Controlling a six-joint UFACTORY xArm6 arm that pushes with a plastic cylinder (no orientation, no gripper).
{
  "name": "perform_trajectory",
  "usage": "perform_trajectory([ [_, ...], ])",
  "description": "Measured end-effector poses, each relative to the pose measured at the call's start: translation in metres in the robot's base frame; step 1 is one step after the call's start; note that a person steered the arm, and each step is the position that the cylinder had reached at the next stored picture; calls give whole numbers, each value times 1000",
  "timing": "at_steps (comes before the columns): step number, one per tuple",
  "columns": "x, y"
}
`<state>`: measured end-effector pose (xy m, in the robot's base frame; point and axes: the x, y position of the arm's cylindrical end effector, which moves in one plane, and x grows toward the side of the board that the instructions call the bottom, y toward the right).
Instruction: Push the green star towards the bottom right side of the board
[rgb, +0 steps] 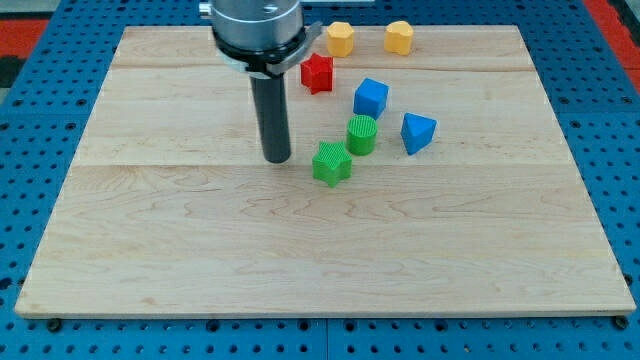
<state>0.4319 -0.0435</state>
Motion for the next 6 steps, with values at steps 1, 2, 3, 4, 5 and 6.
perform_trajectory([
  [1, 0, 42],
  [2, 1, 84],
  [3, 20, 98],
  [4, 42, 101],
  [5, 43, 111],
  [6, 59, 101],
])
